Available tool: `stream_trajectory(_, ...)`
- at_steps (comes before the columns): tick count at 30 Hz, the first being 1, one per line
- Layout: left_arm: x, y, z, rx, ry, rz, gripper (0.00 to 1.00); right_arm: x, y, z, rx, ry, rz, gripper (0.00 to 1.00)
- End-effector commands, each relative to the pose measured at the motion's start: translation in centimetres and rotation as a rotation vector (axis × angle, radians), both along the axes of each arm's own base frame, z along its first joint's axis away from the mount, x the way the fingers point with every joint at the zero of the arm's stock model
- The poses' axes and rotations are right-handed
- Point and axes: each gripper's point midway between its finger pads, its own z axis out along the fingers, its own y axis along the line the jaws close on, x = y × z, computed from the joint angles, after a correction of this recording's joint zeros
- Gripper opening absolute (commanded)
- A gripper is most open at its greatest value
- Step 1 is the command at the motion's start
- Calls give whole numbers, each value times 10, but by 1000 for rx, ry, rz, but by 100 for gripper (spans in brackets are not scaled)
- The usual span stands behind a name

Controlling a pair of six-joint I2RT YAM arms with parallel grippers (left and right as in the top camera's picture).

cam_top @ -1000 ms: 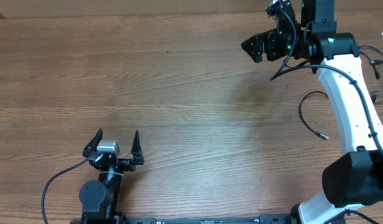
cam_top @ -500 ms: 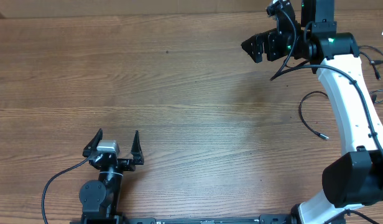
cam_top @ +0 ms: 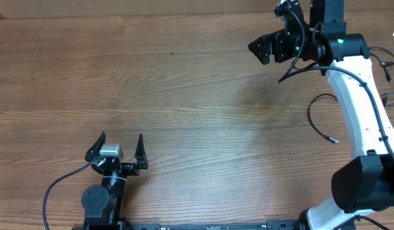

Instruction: Untangle cables

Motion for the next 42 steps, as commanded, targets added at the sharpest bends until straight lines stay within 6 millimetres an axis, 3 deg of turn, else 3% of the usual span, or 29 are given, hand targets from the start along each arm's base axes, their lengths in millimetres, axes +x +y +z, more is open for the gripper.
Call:
stream_trajectory(1,0,5,0,5,-4,23,100,1,1,1,6,-1,1,100)
stream_trajectory(19,0,5,0,5,-4,23,100,3,1,-7,3,14,-1,100)
stream_trajectory(28,0,5,0,5,-4,23,100,0,13,-8,-9,16,19,100)
stream_trajectory(32,0,5,0,5,-4,23,100,-5,12,-15,-25,46,14,100)
stream_trajectory(42,0,5,0,5,-4,23,100,-22,33,-23,7,88,22,100)
